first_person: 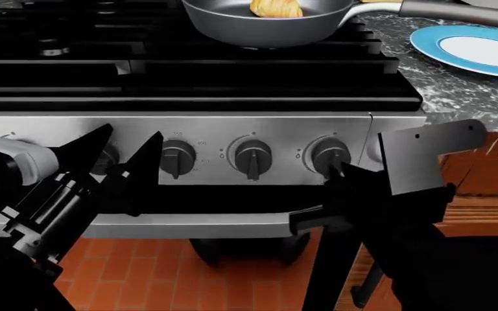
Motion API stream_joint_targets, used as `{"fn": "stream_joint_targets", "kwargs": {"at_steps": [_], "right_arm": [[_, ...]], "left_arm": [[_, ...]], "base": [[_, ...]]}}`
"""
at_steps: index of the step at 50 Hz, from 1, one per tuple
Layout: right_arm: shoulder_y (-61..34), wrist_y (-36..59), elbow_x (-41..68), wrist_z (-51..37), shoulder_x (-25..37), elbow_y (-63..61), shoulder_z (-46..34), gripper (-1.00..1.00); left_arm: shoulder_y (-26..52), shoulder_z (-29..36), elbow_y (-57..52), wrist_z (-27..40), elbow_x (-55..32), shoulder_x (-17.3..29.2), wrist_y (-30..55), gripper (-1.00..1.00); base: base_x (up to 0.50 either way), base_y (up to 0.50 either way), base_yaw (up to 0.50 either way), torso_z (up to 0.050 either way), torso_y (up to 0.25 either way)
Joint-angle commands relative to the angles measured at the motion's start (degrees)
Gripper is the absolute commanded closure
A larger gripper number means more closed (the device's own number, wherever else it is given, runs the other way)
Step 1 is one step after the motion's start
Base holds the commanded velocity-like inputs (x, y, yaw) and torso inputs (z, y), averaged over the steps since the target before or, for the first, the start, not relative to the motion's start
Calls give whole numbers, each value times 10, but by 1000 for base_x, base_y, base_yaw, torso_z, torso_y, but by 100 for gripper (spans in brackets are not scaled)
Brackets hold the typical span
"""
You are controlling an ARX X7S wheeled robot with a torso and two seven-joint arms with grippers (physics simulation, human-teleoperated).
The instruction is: Pick the croissant and place it on the pan. Then turn on the stove to warm the croissant.
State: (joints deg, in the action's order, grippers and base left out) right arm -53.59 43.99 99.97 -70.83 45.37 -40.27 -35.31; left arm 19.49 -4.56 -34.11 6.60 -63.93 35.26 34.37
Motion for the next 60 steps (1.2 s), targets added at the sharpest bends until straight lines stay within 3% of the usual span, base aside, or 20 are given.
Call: {"fn": "stream_joint_targets", "kwargs": {"at_steps": [1,60], "right_arm": [[-6,1,2,1,-2,3,-4,100],[-94,90,55,-18,-14,32,-71,100]], "left_arm": [[-2,8,6,5,-4,-2,-1,-100],[-3,8,5,8,-10,4,-7,-100]], "base": [[0,0,0,0,0],[4,1,2,0,0]]}}
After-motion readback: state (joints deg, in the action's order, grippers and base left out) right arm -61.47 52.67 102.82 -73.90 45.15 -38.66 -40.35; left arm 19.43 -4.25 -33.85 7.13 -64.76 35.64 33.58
